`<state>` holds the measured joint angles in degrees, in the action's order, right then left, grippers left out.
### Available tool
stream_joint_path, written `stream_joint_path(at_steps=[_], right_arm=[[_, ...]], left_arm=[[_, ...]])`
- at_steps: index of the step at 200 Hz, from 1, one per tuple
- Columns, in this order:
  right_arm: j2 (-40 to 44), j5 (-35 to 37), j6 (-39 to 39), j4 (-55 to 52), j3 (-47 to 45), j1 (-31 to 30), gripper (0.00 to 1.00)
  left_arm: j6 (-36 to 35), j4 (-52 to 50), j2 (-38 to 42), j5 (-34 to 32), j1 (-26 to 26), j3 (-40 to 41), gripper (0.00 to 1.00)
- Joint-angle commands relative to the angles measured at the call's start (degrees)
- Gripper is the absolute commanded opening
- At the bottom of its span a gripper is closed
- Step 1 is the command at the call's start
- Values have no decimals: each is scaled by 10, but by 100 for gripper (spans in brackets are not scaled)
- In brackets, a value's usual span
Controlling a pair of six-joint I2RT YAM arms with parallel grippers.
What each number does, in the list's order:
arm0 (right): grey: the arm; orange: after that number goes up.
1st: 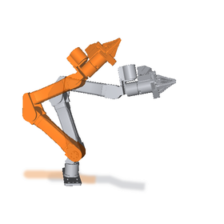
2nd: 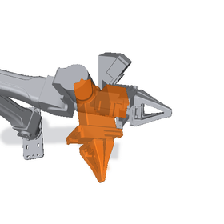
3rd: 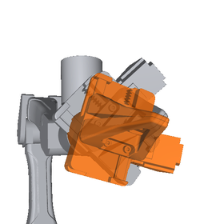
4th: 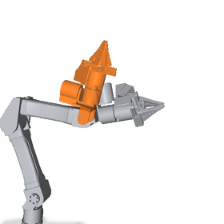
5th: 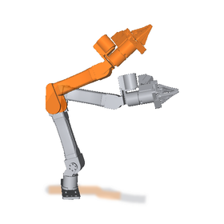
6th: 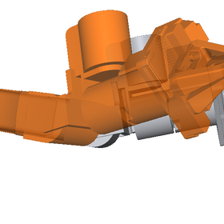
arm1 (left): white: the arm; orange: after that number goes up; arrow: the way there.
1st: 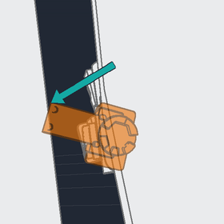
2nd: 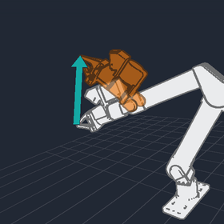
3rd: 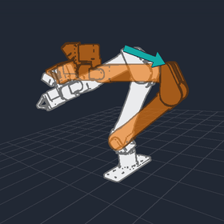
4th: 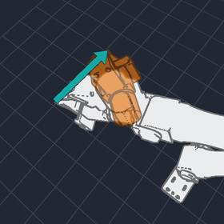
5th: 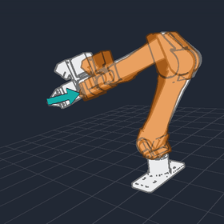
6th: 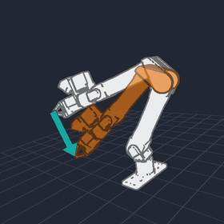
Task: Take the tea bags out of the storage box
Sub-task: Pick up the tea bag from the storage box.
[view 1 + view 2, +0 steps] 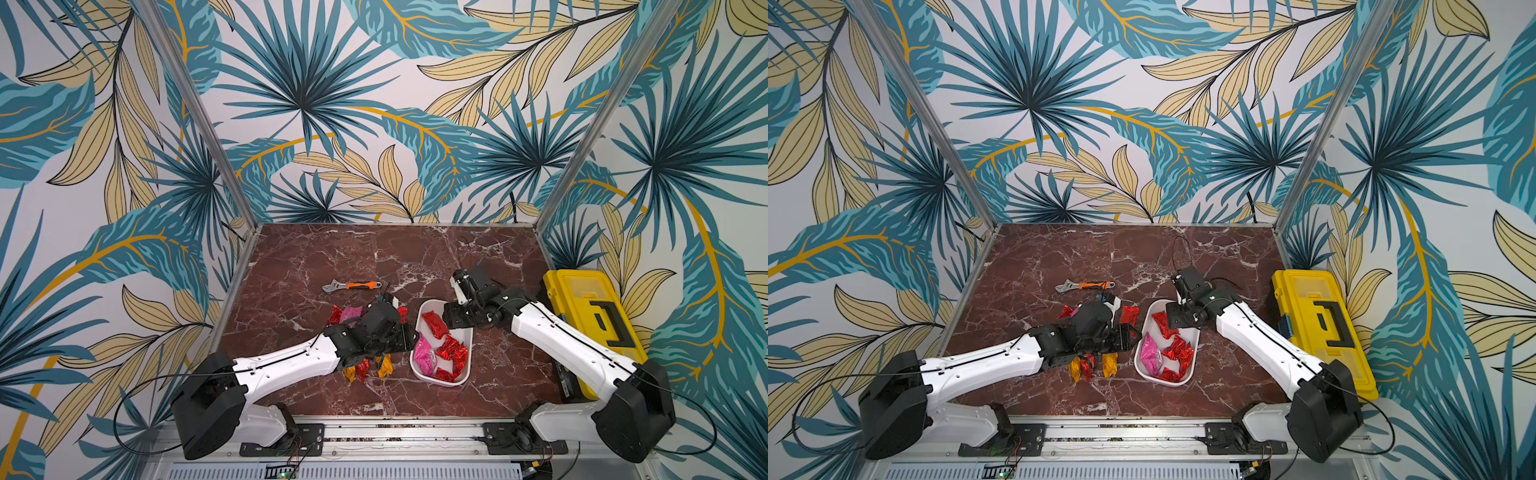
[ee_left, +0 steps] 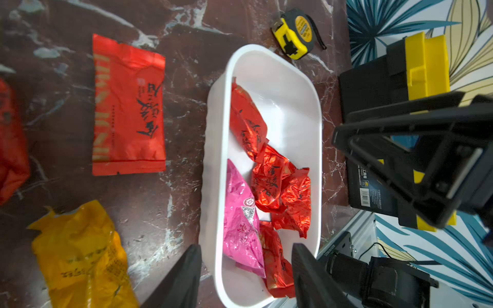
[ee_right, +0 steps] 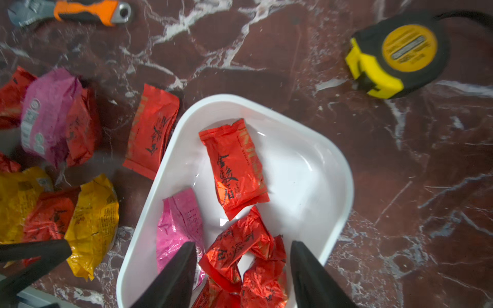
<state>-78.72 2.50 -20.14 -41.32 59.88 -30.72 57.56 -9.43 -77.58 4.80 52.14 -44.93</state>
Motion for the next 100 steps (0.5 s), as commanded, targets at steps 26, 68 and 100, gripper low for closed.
stream_joint_path(at_steps=[26, 68, 100], right_arm=[[-93, 6, 18, 31, 6, -27, 66], [-154, 34, 20, 58, 6, -34, 68], [-174, 70, 17, 69, 7, -34, 66]], left_arm=[[39, 41, -6, 12, -4, 25, 59], [41, 60, -36, 36, -5, 31, 54], [44, 74, -52, 46, -5, 33, 49]])
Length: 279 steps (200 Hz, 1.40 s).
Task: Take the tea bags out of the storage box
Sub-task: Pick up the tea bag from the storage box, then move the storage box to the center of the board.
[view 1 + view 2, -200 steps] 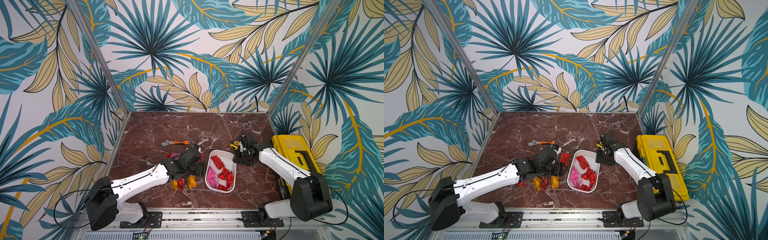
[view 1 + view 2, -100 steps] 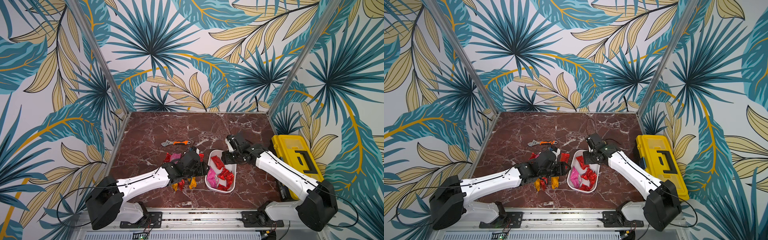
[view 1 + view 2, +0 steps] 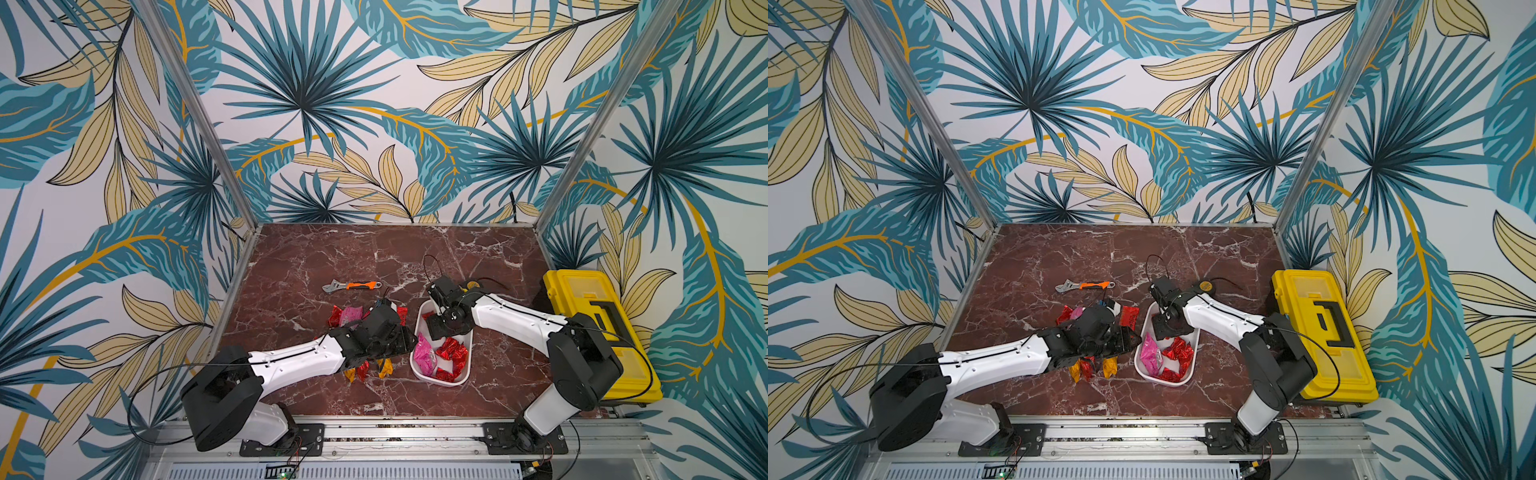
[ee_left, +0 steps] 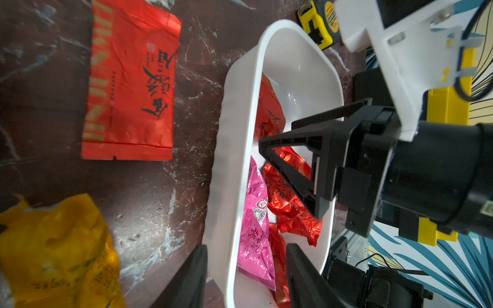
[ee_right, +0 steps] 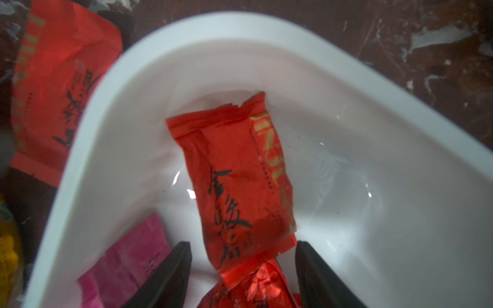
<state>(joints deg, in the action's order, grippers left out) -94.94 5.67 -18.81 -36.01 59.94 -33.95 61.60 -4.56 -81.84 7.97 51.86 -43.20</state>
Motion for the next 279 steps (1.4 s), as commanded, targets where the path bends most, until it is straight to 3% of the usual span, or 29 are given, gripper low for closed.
stream_joint_path(at_steps=[1, 40, 106, 224, 279], right_arm=[[-13, 39, 3, 16, 7, -2, 66], [-40, 39, 4, 29, 13, -2, 58], [-20, 42, 9, 35, 5, -2, 25], [198, 53, -83, -35, -64, 28, 23], [276, 22, -116, -84, -74, 29, 22]], left_arm=[[3, 26, -10, 15, -2, 16, 49], [3, 42, -38, 29, -2, 16, 42], [12, 75, -71, 48, 2, 13, 27], [76, 129, -156, 2, 53, -52, 21], [47, 87, -126, -42, 61, -69, 42]])
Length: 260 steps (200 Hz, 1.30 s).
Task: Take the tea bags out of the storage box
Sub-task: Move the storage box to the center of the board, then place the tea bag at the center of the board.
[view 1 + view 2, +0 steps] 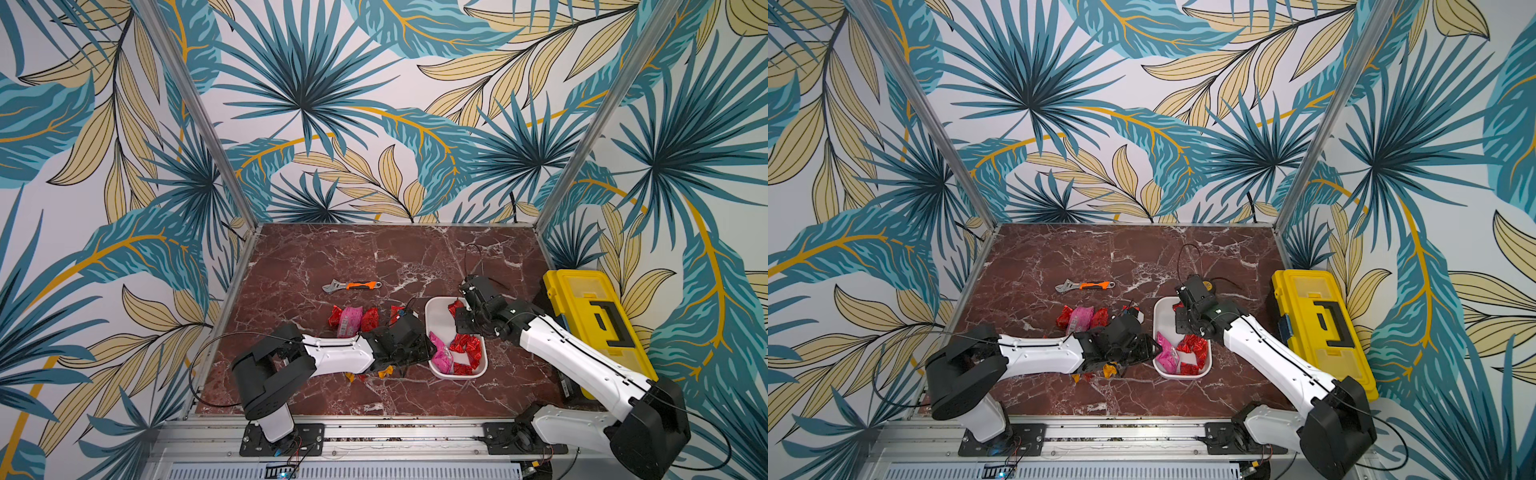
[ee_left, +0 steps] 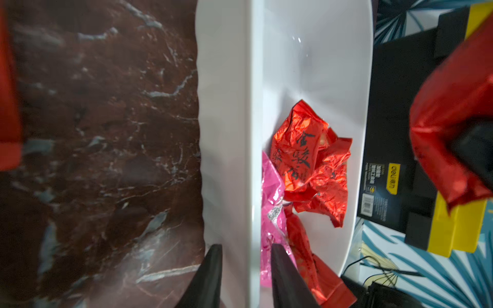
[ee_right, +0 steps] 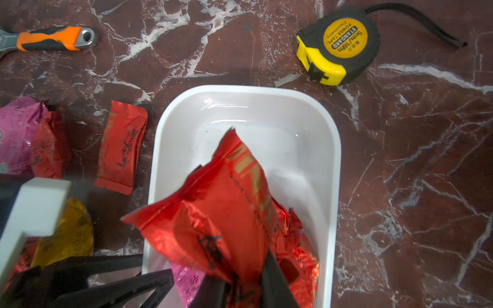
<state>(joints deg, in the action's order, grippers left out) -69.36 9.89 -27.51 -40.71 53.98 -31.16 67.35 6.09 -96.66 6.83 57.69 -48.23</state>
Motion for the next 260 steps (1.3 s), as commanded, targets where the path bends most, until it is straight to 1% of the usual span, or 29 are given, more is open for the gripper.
stream_joint_path(at_steps=[1, 12, 22, 32, 35, 48, 74, 99, 110, 114, 131, 155, 179, 202, 230, 260], right_arm=[[21, -21, -30, -37, -14, 1, 22], [26, -36, -39, -41, -12, -1, 22], [29, -49, -47, -46, -9, -4, 22], [30, -55, -55, -48, -4, -13, 22], [30, -56, -59, -48, -3, -16, 22], [29, -62, -73, -48, 1, -32, 22], [19, -61, -105, -43, 7, -78, 22], [5, -56, -140, -25, 13, -129, 22], [-5, -53, -154, -16, 18, -145, 22], [-9, -54, -159, -12, 20, -165, 22], [-32, -53, -179, 10, 24, -196, 22], [-74, -63, -207, 57, 25, -230, 22], [-123, -75, -228, 100, 21, -249, 22], [-166, -80, -244, 145, 7, -250, 22], [-213, -85, -248, 179, 5, -251, 23], [-244, -75, -252, 187, 4, -251, 29]], left_arm=[[-11, -20, 24, -31, 2, -18, 42], [-9, -18, 41, -43, 2, -10, 44], [-4, -11, 69, -66, 7, 6, 44], [-1, 2, 103, -96, 14, 28, 45], [0, 4, 115, -119, 17, 35, 46], [-3, -1, 164, -172, 27, 57, 48], [-6, -64, 263, -278, 36, 87, 48], [40, -154, 350, -376, 35, 120, 48], [56, -187, 380, -404, 34, 132, 48], [61, -197, 390, -414, 34, 136, 49], [87, -242, 425, -446, 31, 153, 49], [120, -275, 458, -468, 29, 172, 50], [129, -294, 471, -472, 27, 177, 50], [138, -298, 470, -470, 26, 179, 51], [140, -276, 467, -457, 24, 185, 51], [140, -278, 466, -450, 22, 185, 51]])
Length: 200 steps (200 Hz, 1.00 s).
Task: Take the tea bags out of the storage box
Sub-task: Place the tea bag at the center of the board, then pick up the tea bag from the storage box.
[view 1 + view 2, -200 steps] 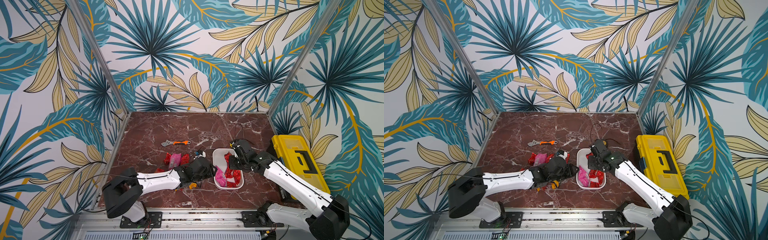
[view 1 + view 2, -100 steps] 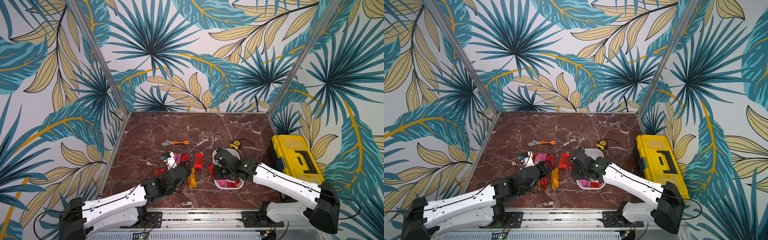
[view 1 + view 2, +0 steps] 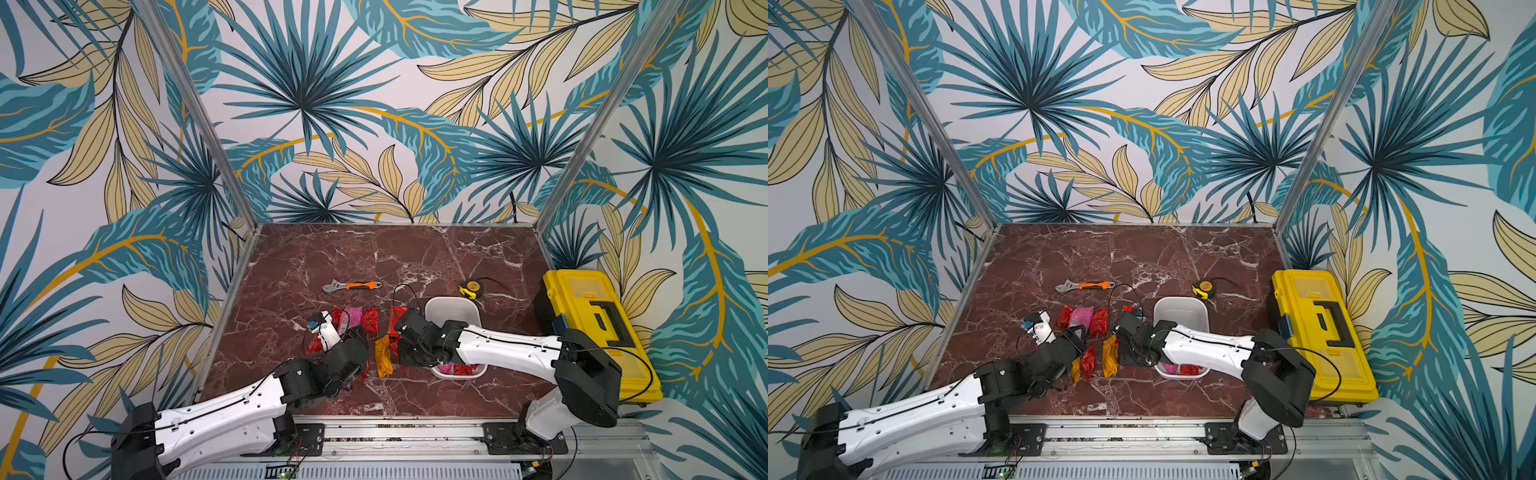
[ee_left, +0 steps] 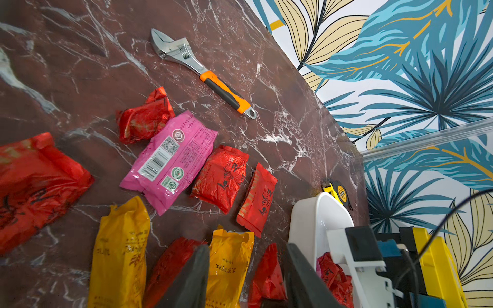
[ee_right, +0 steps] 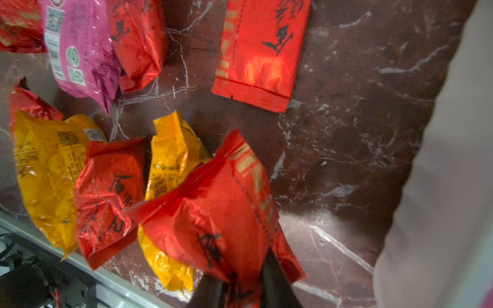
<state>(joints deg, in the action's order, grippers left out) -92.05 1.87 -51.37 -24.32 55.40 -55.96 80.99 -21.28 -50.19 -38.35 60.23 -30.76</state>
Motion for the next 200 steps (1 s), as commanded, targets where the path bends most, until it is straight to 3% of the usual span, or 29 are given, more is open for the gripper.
stream_joint_path(at_steps=[1, 65, 107, 154, 200], right_arm=[[-17, 5, -14, 24, -11, -3, 29], [24, -3, -8, 23, -7, -2, 45], [118, 62, 29, -57, 1, 16, 51], [214, 80, 88, -133, -54, 130, 51], [250, -7, 157, -143, -121, 204, 56]], left_arm=[[4, -4, 2, 2, -4, 11, 51], [-31, 24, -7, 24, -6, 8, 51], [-93, 96, -36, 59, -10, -2, 52], [-152, 173, -108, 133, -15, -33, 55], [-171, 266, -206, 242, -27, -61, 58]])
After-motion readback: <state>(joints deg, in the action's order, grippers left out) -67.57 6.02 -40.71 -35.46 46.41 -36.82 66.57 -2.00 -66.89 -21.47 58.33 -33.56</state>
